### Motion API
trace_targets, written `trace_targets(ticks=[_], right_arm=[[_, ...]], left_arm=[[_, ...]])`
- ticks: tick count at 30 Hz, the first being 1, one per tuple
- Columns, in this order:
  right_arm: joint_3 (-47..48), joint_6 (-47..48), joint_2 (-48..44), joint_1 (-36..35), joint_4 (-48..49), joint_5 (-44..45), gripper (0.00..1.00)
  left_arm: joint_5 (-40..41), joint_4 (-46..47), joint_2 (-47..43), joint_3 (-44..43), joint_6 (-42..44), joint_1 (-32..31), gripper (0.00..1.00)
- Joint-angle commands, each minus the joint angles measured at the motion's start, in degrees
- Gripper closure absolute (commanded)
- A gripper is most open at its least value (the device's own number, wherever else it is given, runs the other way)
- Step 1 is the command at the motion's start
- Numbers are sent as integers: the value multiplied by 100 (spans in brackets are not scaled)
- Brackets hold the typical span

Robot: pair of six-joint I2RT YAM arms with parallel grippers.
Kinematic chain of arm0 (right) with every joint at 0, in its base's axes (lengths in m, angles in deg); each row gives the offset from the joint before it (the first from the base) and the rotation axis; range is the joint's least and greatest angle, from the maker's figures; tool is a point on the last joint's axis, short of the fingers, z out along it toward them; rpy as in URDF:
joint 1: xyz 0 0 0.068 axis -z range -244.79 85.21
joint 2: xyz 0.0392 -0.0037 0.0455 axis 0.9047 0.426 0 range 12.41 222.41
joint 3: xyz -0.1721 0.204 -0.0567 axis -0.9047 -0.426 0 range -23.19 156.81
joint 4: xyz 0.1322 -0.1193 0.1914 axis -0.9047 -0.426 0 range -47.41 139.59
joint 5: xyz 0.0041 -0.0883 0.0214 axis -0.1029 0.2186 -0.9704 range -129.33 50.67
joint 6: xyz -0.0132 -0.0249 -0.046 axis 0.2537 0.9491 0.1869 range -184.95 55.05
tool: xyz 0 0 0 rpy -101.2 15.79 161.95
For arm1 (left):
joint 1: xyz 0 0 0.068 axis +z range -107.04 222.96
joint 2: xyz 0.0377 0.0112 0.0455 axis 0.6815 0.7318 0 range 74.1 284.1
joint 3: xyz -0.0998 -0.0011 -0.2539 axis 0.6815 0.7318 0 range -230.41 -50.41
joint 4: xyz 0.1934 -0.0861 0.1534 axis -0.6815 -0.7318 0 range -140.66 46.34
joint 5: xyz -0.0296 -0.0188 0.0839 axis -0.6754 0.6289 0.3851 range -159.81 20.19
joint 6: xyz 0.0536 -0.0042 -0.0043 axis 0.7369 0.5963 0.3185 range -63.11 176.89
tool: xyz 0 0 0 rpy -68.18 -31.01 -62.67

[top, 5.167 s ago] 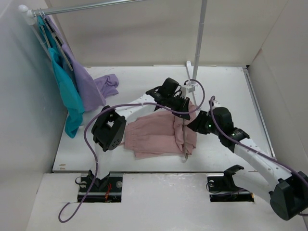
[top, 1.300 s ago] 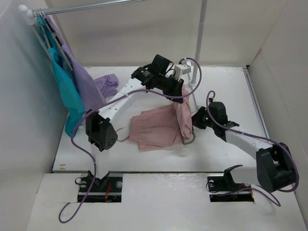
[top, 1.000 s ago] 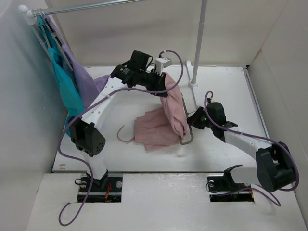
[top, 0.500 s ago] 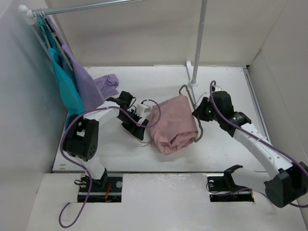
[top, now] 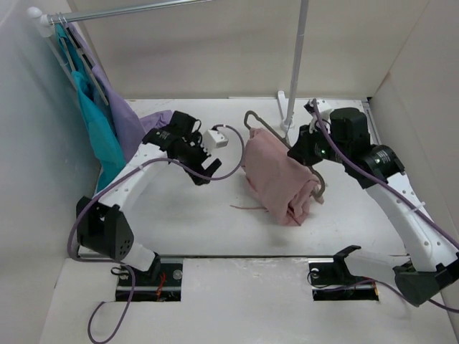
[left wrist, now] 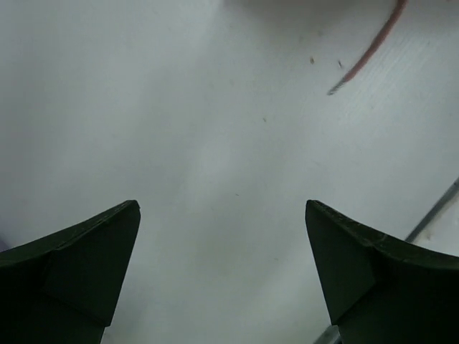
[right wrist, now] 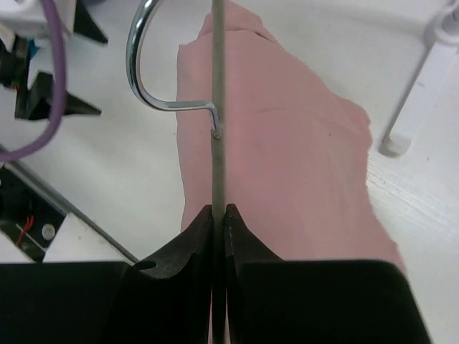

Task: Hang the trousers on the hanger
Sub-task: Place the trousers on the hanger, then place the hanger at the clothesline.

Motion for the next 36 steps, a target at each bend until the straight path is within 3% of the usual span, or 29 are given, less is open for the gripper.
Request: trace_targets(ticks=[1,7,14,21,26,27,29,30,33,34,36], right_arm=[[640,883,-19,-54,-282,-828,100],[808,1147,104,60,-423,-1621,100],[518,1147,-256,174,-88,-2272,100],[113,788,-538,236,456,-2755,100],[-176,612,-722,236,745,-2922,100],[-238,611,-827,236,834,-2975,100],[-370,418,-933,236,1018,-3037,100],[-501,357,-933,236,1176,-3037,100],[-704,190,-1064,236,1405,-3089,100],[-861,111,-1065,236,1458,-3090,100],[-1002,41,-1065,236,1511,-3090,100]], left_arm=[[738,-213,-693,-1030,290,-463,1],[1936,1780,-1380,-1428,939,-1431,1],[2069,1940,-1019,-1465,2424,-2073,1],[2490,3047,-809,-840,2409,-2487,1],[2439,2865,-571,-972,2215,-2540,4],[2438,2812,-571,-972,2215,-2540,11],[2438,2759,-509,-972,2215,-2540,37],[2438,2681,-457,-920,2162,-2540,55],[2438,2601,-457,-919,2040,-2540,80],[2499,2601,-457,-919,2039,-2540,96],[2561,2653,-509,-866,1986,-2540,100]])
